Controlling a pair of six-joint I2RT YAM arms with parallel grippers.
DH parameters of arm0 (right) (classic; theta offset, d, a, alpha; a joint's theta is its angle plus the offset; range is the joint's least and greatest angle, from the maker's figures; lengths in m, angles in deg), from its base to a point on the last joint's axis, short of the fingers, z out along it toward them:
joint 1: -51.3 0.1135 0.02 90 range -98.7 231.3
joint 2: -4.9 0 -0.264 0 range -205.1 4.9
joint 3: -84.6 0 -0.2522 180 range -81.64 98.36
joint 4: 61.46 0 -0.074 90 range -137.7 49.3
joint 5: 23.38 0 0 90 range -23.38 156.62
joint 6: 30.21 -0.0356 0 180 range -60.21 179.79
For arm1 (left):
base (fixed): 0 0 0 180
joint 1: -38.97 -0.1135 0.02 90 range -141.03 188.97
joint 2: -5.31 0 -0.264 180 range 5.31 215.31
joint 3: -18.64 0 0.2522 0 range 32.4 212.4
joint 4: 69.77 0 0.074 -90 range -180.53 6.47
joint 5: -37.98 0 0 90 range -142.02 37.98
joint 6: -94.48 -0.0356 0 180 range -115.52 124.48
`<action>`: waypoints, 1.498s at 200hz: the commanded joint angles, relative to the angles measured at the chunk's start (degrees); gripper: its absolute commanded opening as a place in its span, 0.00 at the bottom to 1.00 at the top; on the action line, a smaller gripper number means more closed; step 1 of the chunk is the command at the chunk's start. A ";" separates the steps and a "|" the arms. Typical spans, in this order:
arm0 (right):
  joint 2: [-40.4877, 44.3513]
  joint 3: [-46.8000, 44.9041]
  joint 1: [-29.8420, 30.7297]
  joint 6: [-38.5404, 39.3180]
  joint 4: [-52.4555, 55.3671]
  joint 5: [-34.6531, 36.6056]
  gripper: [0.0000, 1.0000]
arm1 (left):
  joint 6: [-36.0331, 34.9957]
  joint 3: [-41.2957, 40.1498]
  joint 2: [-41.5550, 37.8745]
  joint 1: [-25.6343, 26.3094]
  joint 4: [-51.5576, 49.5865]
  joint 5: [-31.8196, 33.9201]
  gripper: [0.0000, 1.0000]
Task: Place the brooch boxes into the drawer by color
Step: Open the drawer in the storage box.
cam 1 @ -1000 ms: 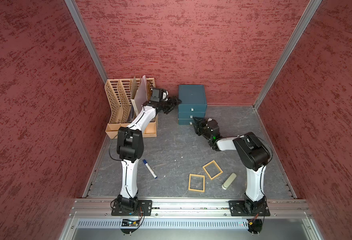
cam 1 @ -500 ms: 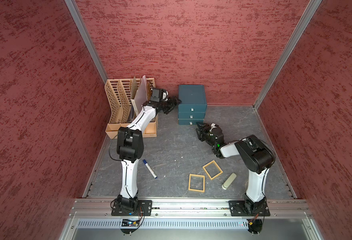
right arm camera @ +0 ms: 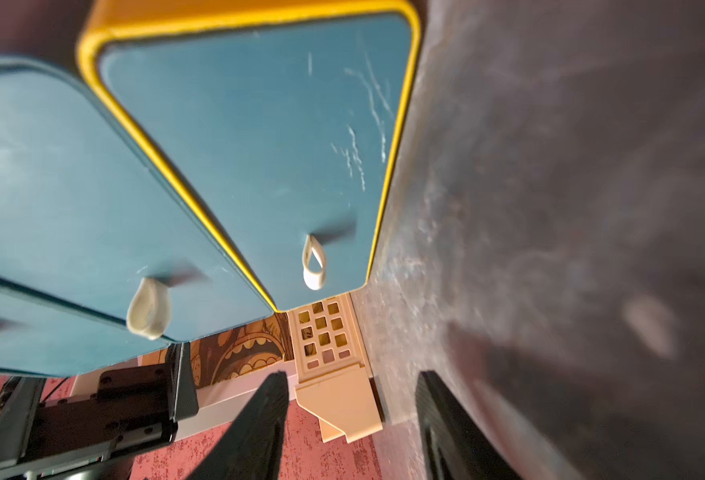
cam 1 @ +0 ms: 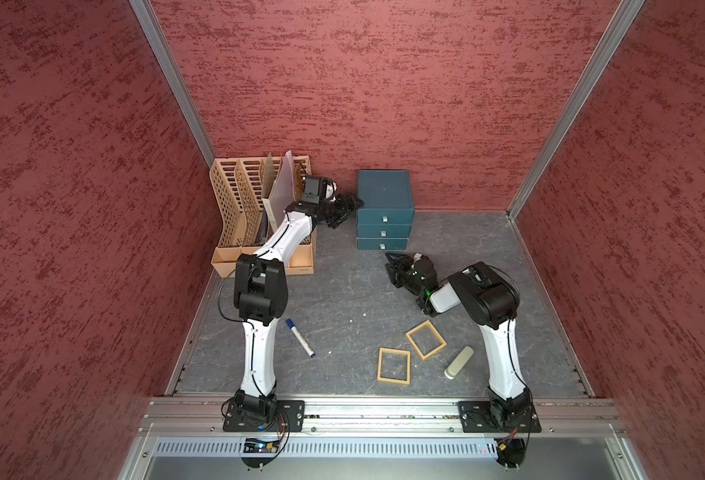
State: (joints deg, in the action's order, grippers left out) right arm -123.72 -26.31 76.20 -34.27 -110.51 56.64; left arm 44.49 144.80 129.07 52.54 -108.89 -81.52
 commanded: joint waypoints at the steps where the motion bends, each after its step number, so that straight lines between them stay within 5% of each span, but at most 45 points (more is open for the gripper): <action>1: -1.97 2.84 -0.25 0.11 -1.64 -0.04 0.54 | -2.04 -0.17 0.95 0.73 -6.62 1.20 0.85; 136: -8.23 10.22 -0.35 -1.14 -1.79 4.62 0.30 | -2.22 -0.39 0.47 0.70 -7.08 1.36 0.85; 193: -8.65 13.39 -0.39 -1.81 0.92 5.60 0.29 | -2.22 -0.43 0.31 0.59 -7.04 1.26 0.85; 299: -6.99 13.57 -0.47 -1.50 7.11 6.39 0.06 | -2.38 -0.43 0.12 0.42 -7.24 1.21 0.85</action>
State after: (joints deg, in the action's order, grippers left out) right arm -131.50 -13.31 76.18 -35.80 -107.86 60.90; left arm 44.47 144.91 129.05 52.54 -109.33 -81.52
